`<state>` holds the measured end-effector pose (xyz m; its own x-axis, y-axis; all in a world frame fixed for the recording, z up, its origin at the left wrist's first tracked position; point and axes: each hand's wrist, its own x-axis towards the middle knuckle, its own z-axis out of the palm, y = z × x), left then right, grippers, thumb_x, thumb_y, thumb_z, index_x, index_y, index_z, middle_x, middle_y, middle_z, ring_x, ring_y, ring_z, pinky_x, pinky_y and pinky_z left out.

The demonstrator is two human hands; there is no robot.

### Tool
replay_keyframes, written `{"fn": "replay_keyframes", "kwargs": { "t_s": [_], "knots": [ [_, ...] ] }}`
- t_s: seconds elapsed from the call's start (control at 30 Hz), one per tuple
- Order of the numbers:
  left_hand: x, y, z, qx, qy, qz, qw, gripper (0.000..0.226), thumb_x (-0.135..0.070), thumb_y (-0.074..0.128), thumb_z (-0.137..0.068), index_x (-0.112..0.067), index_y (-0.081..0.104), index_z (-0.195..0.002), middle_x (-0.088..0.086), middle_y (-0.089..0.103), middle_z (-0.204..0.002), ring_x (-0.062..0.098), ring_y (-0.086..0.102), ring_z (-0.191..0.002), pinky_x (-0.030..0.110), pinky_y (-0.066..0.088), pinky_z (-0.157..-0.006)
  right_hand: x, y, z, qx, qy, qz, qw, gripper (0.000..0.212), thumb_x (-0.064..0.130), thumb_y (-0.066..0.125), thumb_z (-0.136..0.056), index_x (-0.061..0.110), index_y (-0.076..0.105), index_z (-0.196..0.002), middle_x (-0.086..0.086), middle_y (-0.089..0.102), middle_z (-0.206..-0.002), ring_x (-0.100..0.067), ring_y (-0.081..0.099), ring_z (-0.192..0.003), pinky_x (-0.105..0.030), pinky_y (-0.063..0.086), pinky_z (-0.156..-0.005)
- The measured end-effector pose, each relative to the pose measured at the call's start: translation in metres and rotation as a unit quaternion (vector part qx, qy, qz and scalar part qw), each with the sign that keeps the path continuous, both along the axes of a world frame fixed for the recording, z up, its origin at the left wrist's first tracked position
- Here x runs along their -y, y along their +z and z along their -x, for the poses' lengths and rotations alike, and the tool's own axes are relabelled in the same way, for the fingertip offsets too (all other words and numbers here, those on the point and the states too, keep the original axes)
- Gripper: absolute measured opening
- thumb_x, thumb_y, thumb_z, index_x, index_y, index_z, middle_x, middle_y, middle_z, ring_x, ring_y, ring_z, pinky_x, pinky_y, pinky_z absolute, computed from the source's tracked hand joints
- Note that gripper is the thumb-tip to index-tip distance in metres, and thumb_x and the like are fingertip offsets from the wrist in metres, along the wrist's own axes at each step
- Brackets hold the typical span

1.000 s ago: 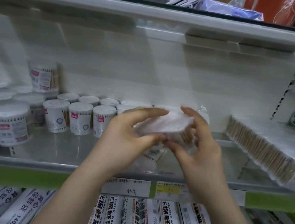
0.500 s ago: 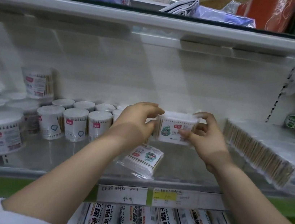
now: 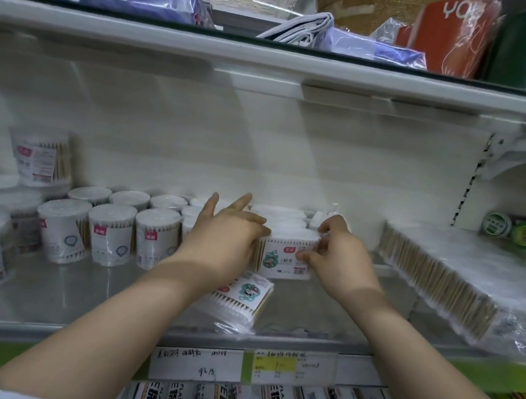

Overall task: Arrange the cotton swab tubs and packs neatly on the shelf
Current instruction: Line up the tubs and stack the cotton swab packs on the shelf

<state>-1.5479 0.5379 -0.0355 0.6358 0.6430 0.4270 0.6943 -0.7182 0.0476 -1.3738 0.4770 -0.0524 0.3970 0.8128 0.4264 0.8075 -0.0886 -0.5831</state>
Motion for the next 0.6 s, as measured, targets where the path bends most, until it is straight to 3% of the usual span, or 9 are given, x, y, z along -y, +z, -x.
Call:
{"fn": "replay_keyframes", "kwargs": {
  "t_s": [0.13,0.3,0.43,0.53,0.6],
  "knots": [
    [-0.003,0.002,0.002,-0.006,0.012,-0.013,1.0,0.052,-0.005,0.043,-0.091,-0.035,0.05,-0.132,-0.015,0.035,-0.15,0.009,-0.001,-0.147,0.046,-0.012,-0.115,-0.002,0.001,0.004,0.017,-0.005,-0.001,1.0,0.037,0.02,0.074,-0.079,0.016,0.042,-0.097,-0.007,0.066,-0.093,-0.025,0.062,-0.088,-0.026,0.042,-0.067],
    [-0.004,0.001,0.004,0.021,0.016,0.002,1.0,0.051,-0.005,0.043,-0.09,-0.034,0.053,-0.13,-0.016,0.038,-0.148,0.008,0.001,-0.146,0.046,-0.01,-0.116,-0.003,0.0,0.007,0.025,-0.004,-0.004,1.0,0.037,0.019,0.074,-0.078,0.011,0.045,-0.099,-0.007,0.065,-0.09,-0.027,0.063,-0.088,-0.033,0.051,-0.072],
    [-0.003,0.004,0.003,0.02,0.013,0.006,1.0,0.047,-0.01,0.039,-0.092,-0.034,0.054,-0.129,-0.016,0.039,-0.148,0.008,0.001,-0.146,0.046,-0.01,-0.117,0.001,0.01,0.003,0.051,0.011,0.044,0.998,0.047,0.026,0.075,-0.077,0.013,0.045,-0.111,-0.006,0.067,-0.097,-0.026,0.064,-0.091,-0.03,0.049,-0.072],
    [-0.002,0.006,0.004,0.014,0.011,0.015,1.0,0.046,-0.012,0.039,-0.093,-0.035,0.053,-0.13,-0.016,0.037,-0.149,0.008,0.0,-0.146,0.045,-0.01,-0.117,0.01,0.036,-0.012,0.032,0.008,0.051,0.998,0.054,0.033,0.074,-0.078,0.018,0.044,-0.12,-0.002,0.068,-0.092,-0.02,0.064,-0.084,-0.029,0.05,-0.074],
    [-0.002,0.006,0.005,0.012,0.003,0.025,1.0,0.046,-0.013,0.038,-0.093,-0.035,0.051,-0.132,-0.016,0.036,-0.149,0.008,0.0,-0.146,0.044,-0.008,-0.118,0.014,0.057,-0.029,0.002,-0.021,0.006,1.0,0.047,0.034,0.071,-0.081,0.019,0.046,-0.119,-0.004,0.071,-0.086,-0.02,0.068,-0.077,-0.038,0.056,-0.076]
  ]
}}
